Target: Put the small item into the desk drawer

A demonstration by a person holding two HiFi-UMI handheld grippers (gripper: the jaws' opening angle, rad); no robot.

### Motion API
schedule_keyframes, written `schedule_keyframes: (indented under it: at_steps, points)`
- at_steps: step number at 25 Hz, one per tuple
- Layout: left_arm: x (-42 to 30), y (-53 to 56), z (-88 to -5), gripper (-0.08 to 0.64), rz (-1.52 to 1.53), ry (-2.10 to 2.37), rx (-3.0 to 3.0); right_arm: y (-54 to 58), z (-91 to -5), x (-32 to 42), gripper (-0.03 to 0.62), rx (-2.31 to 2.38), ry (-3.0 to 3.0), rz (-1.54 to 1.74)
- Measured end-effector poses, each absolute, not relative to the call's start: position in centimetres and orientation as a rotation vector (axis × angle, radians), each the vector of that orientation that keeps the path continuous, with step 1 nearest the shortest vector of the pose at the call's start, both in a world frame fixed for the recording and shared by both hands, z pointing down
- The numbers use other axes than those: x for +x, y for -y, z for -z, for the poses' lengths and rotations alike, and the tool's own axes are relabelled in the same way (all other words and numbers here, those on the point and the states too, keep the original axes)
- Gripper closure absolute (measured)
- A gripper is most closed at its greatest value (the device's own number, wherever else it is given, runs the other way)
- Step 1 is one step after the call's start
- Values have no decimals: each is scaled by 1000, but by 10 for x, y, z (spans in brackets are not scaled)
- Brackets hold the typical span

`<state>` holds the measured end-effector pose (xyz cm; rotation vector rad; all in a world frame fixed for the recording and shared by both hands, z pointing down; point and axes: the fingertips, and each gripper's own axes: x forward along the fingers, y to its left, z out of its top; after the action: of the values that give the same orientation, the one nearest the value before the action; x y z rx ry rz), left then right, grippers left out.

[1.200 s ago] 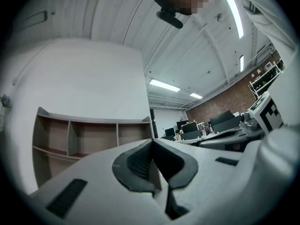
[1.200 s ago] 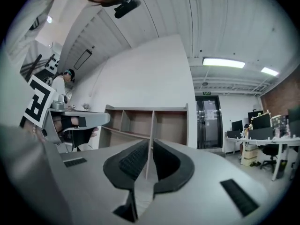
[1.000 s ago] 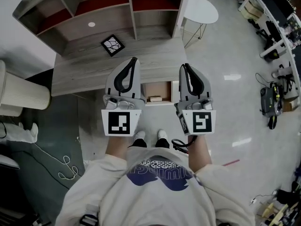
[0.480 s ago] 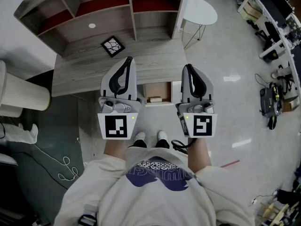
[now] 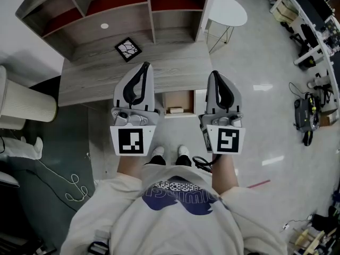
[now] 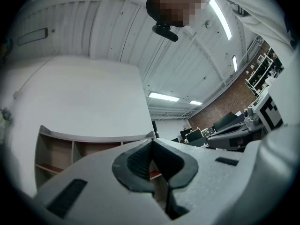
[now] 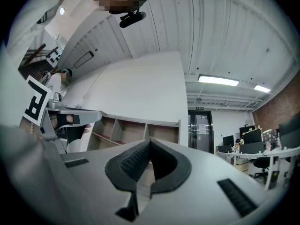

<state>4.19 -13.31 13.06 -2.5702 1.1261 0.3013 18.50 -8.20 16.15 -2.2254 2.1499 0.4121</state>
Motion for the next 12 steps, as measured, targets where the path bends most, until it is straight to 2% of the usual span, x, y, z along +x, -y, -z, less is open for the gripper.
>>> schedule_keyframes:
  at_steps: [12]
  points:
    - [38, 133, -130, 552, -302, -1136, -2559, 81, -159, 185, 595, -2224, -2150, -420]
